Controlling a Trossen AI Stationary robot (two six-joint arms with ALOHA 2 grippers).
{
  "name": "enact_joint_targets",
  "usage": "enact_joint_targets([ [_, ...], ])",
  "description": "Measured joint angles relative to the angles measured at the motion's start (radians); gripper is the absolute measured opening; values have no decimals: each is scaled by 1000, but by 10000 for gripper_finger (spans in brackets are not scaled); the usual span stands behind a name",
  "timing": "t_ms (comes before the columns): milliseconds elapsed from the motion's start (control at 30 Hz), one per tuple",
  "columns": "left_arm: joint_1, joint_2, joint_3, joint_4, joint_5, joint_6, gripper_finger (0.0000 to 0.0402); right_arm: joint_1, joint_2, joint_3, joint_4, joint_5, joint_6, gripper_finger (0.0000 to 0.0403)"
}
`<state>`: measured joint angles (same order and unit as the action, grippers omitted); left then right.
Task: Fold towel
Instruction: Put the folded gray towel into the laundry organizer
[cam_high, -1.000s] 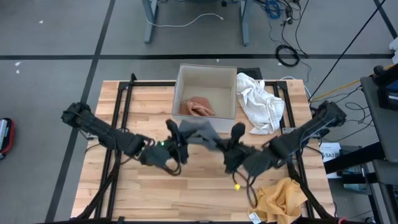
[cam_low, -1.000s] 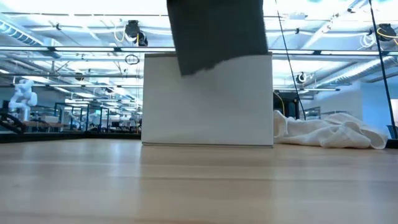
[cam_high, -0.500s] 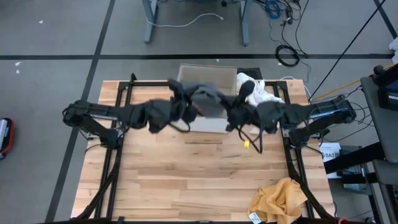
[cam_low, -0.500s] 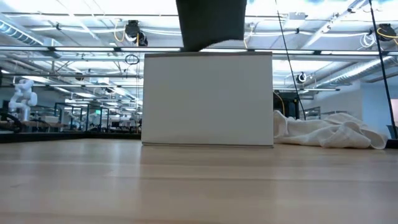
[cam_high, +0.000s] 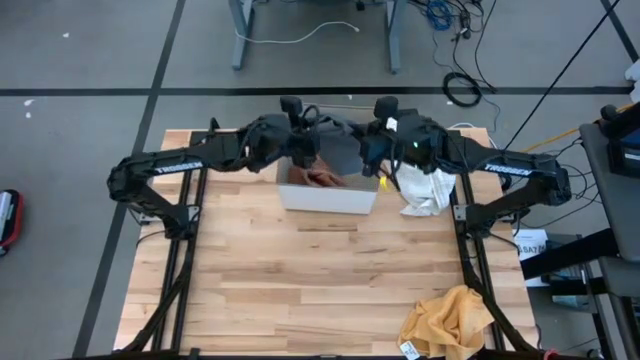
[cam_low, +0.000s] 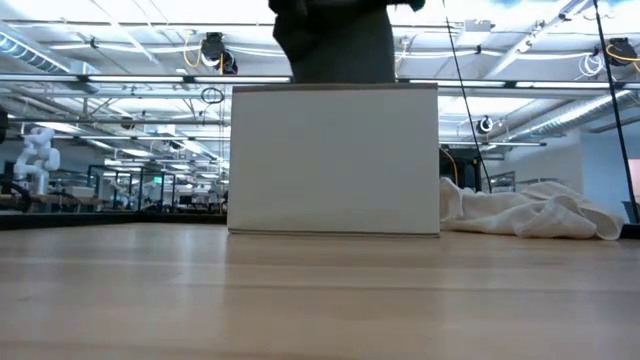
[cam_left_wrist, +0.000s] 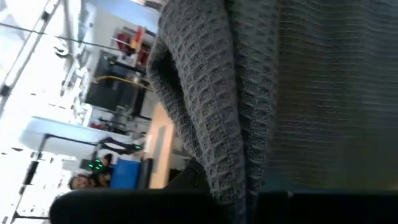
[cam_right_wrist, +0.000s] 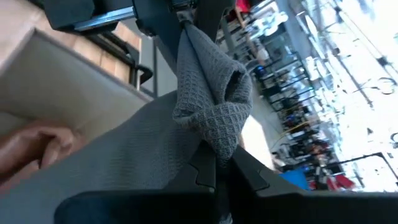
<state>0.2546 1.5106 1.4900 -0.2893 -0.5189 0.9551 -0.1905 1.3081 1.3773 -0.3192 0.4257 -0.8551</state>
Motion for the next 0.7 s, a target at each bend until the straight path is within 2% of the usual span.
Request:
enact_joint_targets([
  [233,91,60,1,-19,67,-5,10,-161,36,0,-46,-144,-21,4],
  [433,175,74,-1,-31,165,-16,10,-268,103,2,-68,-251,-57,4],
  [567,225,101,-1,-43,227,-22,10,-318,152,4,-62,-286,-90,4],
  [700,250,153,-1,-41,239,-7,10,-355,196,4,-73,-296,-104,4],
])
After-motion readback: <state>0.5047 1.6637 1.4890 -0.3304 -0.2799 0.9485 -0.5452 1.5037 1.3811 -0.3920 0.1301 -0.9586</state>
